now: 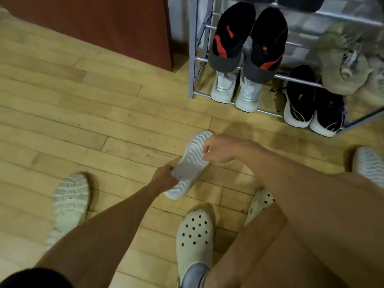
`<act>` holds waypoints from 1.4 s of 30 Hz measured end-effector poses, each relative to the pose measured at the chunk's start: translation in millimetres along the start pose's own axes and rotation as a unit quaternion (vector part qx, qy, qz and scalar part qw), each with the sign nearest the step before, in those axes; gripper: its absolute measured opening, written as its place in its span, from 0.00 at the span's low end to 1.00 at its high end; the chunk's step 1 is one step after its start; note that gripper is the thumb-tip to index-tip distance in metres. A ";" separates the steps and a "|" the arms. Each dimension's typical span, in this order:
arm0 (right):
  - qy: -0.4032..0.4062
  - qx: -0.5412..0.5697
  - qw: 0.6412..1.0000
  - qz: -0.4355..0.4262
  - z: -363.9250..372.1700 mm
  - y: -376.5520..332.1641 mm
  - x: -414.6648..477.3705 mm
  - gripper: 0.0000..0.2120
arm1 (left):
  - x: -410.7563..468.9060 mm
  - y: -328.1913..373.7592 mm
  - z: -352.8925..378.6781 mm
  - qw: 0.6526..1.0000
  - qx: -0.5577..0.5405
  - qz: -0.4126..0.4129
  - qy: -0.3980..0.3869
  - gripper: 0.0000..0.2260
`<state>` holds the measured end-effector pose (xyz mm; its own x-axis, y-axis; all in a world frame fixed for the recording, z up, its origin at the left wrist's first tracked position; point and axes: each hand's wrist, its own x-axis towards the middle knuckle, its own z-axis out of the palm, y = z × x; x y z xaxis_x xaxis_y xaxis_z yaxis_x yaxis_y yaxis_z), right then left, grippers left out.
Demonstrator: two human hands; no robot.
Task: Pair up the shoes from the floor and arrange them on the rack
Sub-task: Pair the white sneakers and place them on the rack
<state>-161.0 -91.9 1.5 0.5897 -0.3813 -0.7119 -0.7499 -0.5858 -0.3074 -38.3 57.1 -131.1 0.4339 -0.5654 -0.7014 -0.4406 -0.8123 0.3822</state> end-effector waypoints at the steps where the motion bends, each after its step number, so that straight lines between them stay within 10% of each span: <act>1: -0.002 -0.004 1.000 0.001 -0.2 1.4 0.2 0.19 | 2.1 0.5 -2.1 1.000 -0.013 -0.008 -0.015 0.22; 8: -0.001 -0.022 1.000 0.003 -2.4 -0.9 -2.2 0.18 | -8.6 5.8 -10.1 0.995 -0.072 -0.028 -0.069 0.18; 19: 0.007 -0.016 1.000 -0.001 5.8 -34.7 -11.9 0.16 | -33.7 -26.0 -46.5 0.963 0.139 0.030 0.229 0.19; 28: -0.005 -0.021 0.999 0.024 11.4 -23.3 -13.6 0.18 | -36.9 -43.9 4.6 0.957 0.080 0.262 0.098 0.11; 34: -0.015 -0.013 1.000 0.023 13.7 -10.1 -5.4 0.14 | -17.3 -37.3 7.9 0.999 -0.002 0.026 0.048 0.39; 42: -0.011 -0.005 0.999 0.030 12.7 7.5 -3.1 0.08 | -9.9 -24.9 5.1 0.991 -0.110 -0.053 -0.048 0.24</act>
<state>-172.2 -86.1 -6.6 0.5364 -0.3998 -0.7433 -0.7808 -0.5694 -0.2571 -35.6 83.7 -136.8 0.3866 -0.4678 -0.7948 -0.2094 -0.8838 0.4184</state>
